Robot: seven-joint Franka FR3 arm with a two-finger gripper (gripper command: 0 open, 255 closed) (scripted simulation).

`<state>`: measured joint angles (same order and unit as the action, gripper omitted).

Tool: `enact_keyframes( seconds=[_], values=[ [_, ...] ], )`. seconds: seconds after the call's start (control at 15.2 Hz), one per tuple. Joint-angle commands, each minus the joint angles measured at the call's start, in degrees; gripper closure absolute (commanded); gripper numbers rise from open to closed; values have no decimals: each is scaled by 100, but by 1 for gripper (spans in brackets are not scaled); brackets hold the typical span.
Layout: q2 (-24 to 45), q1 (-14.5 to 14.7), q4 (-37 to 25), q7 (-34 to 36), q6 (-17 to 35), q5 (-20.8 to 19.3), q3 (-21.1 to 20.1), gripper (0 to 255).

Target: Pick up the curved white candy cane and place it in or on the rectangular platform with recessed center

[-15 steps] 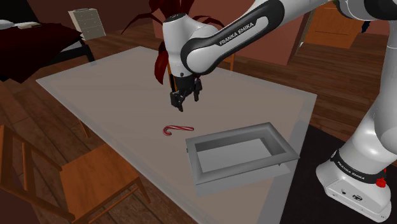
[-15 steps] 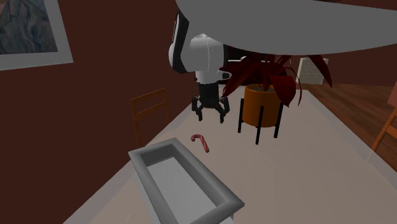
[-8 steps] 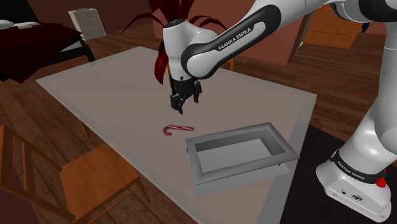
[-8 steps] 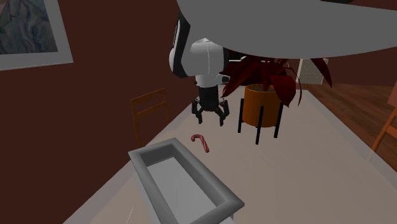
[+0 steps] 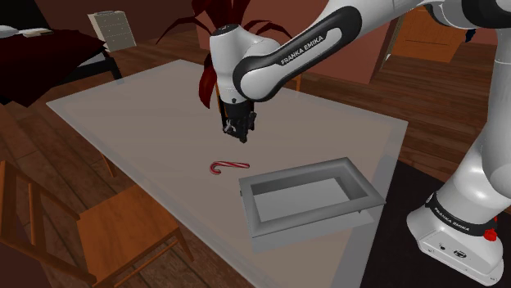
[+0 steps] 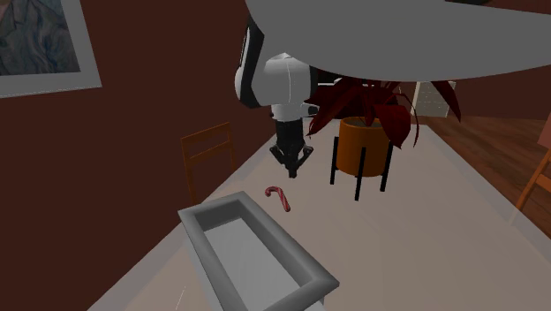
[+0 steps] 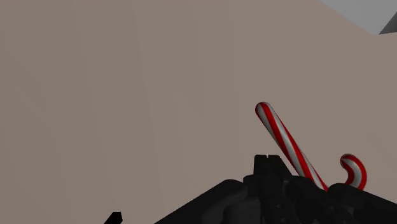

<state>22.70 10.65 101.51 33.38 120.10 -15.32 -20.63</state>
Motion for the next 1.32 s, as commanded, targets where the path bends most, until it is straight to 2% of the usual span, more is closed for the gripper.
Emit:
enact_keyframes(
  seconds=[0.0,0.2,0.26,0.73,1.25],
  values=[
    [0,0,0,0,0,0,0,255],
    [0,0,0,0,0,0,0,255],
    [0,0,0,0,0,0,0,0],
    [935,-502,224,-3186,1956,-501,-559,0],
    [1435,-348,73,-3110,2299,-754,-380,0]
  ],
)
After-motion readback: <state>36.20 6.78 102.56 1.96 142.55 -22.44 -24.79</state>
